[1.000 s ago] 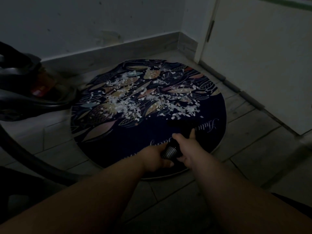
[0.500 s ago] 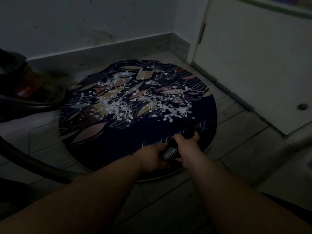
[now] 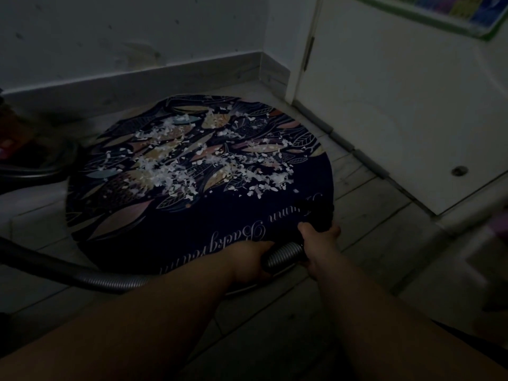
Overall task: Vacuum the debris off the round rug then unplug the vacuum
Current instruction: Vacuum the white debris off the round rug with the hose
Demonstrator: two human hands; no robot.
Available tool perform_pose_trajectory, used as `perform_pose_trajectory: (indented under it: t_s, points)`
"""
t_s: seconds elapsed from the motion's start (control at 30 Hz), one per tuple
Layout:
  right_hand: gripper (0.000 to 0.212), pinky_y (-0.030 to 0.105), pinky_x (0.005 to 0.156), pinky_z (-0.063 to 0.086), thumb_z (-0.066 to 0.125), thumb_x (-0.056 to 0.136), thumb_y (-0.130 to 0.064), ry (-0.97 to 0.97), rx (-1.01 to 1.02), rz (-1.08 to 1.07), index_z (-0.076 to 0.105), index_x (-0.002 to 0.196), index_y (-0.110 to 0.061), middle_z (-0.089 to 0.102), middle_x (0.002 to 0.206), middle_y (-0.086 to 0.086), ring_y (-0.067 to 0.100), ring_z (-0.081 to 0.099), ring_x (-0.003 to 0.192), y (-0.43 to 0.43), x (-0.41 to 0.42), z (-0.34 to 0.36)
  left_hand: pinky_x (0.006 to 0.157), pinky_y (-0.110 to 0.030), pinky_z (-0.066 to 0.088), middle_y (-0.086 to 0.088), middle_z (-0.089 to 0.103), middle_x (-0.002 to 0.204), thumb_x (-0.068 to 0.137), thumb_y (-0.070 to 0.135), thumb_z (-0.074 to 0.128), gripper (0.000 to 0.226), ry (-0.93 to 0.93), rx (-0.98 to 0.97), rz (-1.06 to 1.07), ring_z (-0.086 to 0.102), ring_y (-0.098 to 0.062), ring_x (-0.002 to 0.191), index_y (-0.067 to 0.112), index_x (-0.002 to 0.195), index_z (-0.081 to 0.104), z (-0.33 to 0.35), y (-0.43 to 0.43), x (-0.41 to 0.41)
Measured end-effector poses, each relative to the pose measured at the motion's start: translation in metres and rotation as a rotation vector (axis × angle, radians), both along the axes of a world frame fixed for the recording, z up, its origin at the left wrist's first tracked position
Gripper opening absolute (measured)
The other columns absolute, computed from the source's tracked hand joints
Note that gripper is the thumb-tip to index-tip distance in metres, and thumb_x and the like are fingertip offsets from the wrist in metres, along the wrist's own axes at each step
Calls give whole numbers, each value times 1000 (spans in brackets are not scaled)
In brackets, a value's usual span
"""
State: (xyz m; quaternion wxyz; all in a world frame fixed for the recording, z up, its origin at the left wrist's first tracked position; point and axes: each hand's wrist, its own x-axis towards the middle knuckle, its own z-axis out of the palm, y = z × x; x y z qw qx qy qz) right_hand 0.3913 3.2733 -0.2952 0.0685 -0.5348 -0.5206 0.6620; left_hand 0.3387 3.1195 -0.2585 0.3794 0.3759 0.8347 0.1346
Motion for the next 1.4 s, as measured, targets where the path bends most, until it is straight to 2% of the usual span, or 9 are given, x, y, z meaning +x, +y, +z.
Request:
perform_pose_trajectory:
  t_s: [0.17,0.33,0.6,0.73,0.83,1.0,1.13,1.23,1.4]
  points:
    - [79,60,80,55,62,91,-21,1,3,-53,12,150,-34,45,131,14,38,56,104,16,-5,0,102,-26,36,0,48,139,91,31,58,61,-3,46,26,48,-17,123,30,145,30,-2,7,-5]
    - [79,61,83,54,65,88,-22,-3,8,-135,15,148,-34,46,128,12,38,56,103,32,-9,-1,107,-28,36,0,43,144,91,33,57,64,-18,61,45,45,-18,127,33,147,25,-6,22,-11]
    - [77,57,85,54,66,90,-25,-4,61,-158,17,149,-32,47,133,17,33,55,97,56,-15,-3,105,-29,34,-3,38,147,94,29,52,63,-25,60,40,43,-20,129,30,149,20,-3,44,-14]
    - [75,55,79,57,66,90,-25,24,37,-96,20,148,-33,48,132,14,34,57,102,58,-23,-3,107,-30,34,-4,36,148,95,29,52,64,-19,40,41,41,-21,131,29,150,18,0,45,-19]
    - [74,46,71,57,65,91,-22,57,14,-20,21,149,-34,49,125,9,30,58,95,56,-27,-2,108,-31,34,-5,35,149,94,30,53,65,-13,23,63,40,-22,131,30,149,19,0,41,-22]
    - [82,56,82,55,65,89,-25,48,17,48,15,152,-39,45,139,9,32,56,104,43,-41,6,107,-29,33,-4,36,148,93,31,53,66,-36,-2,108,41,-21,130,30,149,18,8,30,-27]
    - [84,55,83,55,66,88,-27,26,10,115,12,152,-42,46,140,9,32,55,104,33,-46,10,108,-29,34,-4,39,147,93,30,55,67,-47,-29,128,43,-21,129,30,149,19,14,16,-28]
    - [85,56,86,54,65,88,-28,-4,0,173,11,152,-44,44,142,10,33,55,108,24,-47,11,112,-31,31,-3,32,152,92,33,55,69,-44,-56,132,38,-22,134,30,149,17,15,5,-25]
    - [85,53,83,55,64,89,-29,-23,-2,257,9,151,-45,42,143,9,33,54,107,9,-48,12,112,-29,29,-5,31,152,92,34,55,69,-37,-68,167,36,-22,135,31,149,17,14,-12,-16]
